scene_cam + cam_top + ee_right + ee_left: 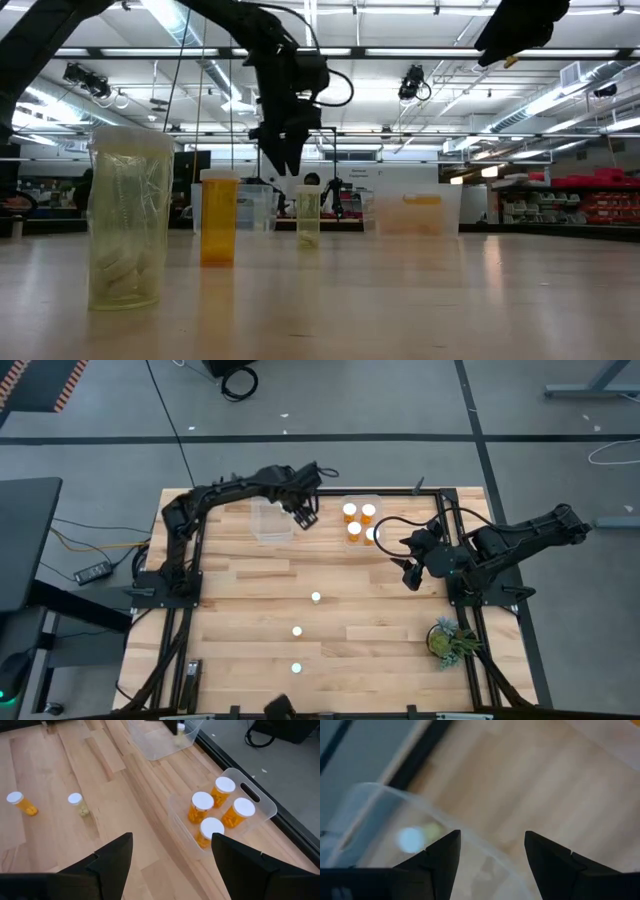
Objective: Pick and place medicine bottles into bin by pill shape (circle, oval)
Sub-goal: Put the yellow pill bottle into the left transparent bin
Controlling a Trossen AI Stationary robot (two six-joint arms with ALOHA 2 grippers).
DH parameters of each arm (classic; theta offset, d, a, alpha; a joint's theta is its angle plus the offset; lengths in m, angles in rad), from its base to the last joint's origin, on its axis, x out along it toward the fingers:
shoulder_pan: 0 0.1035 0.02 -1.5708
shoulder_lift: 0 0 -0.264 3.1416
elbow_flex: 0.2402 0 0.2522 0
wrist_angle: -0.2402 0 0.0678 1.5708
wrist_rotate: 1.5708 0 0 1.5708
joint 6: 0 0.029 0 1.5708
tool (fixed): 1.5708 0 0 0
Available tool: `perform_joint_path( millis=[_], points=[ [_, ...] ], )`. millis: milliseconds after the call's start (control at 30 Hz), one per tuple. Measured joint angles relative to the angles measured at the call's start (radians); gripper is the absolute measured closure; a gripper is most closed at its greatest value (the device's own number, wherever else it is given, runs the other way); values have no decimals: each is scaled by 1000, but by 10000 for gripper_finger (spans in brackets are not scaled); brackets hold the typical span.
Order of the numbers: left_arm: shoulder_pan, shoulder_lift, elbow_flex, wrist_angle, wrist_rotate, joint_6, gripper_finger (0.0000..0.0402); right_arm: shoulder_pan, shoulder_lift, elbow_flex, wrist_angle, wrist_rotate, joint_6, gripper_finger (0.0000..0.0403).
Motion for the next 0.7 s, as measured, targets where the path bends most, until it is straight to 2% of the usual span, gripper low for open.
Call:
perform_joint_path(
  millis=[267, 500, 700],
  points=[
    [-164, 0, 0, -92, 136, 18, 173, 0, 0, 0, 0, 0, -37, 125],
    [-321, 0, 0, -138, 137, -1, 173, 0, 0, 0, -12, -28, -64, 125],
    [-423, 0, 0, -141, 137, -94, 173, 0, 0, 0, -23, -34, -102, 125]
  ],
)
